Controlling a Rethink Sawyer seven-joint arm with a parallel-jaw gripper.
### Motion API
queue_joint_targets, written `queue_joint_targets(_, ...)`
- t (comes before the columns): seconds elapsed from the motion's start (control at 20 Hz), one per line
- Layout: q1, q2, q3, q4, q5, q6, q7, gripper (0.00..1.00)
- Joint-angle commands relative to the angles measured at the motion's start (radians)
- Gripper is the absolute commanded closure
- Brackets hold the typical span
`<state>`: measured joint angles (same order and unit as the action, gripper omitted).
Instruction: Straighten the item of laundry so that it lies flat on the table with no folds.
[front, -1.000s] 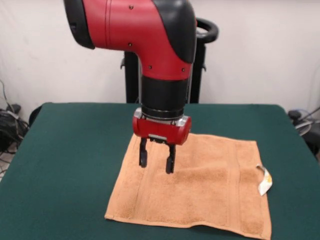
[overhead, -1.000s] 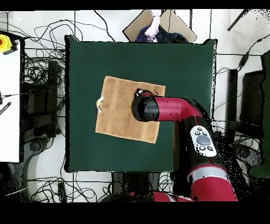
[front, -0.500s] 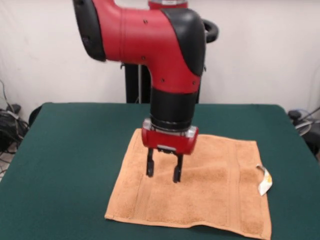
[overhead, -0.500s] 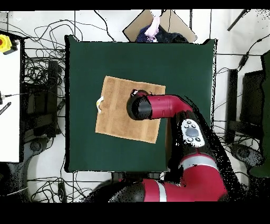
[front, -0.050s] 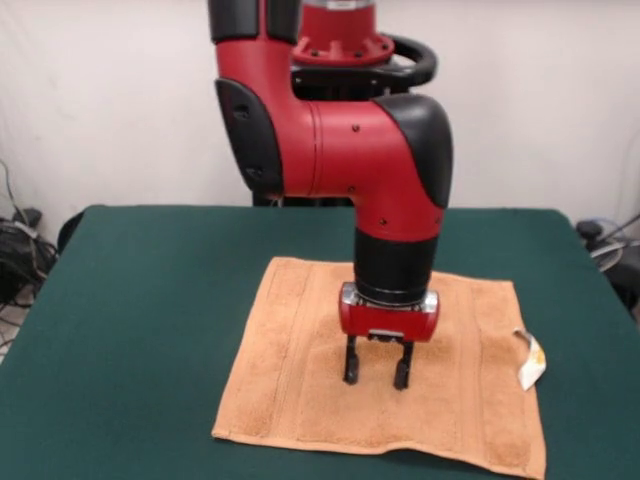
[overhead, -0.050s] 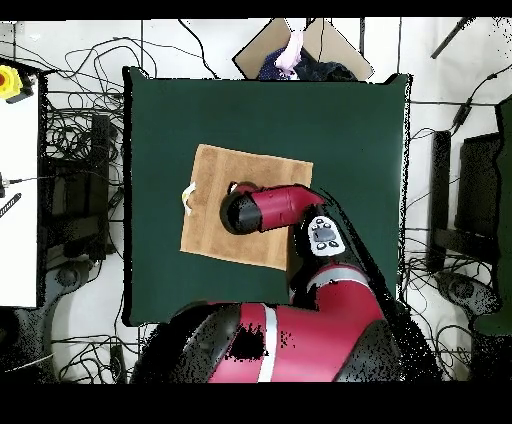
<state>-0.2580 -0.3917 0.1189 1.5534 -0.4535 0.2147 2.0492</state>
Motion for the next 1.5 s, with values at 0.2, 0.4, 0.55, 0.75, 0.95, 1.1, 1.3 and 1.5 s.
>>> queue_joint_targets(0.2, 0.107, 0.185, -0.059, 0.009, -0.013, -0.208, 0.153, 0.0)
queue_joint_targets(0.4, 0.168, 0.21, -0.099, -0.012, 0.057, -0.252, 0.202, 0.0)
queue_joint_targets(0.55, 0.194, 0.222, -0.116, -0.013, 0.097, -0.283, 0.213, 0.0)
queue_joint_targets(0.75, 0.202, 0.204, -0.126, 0.018, 0.125, -0.256, 0.196, 0.0)
queue_joint_targets(0.95, 0.18, 0.103, -0.121, 0.092, 0.113, -0.18, 0.153, 0.0)
queue_joint_targets(1.1, 0.189, 0.066, -0.145, 0.121, 0.114, -0.207, 0.166, 0.0)
queue_joint_targets(1.3, 0.155, -0.068, -0.106, 0.162, 0.142, -0.02, 0.113, 0.0)
queue_joint_targets(1.5, 0.149, -0.194, -0.114, 0.069, 0.178, 0.163, 0.032, 0.0)
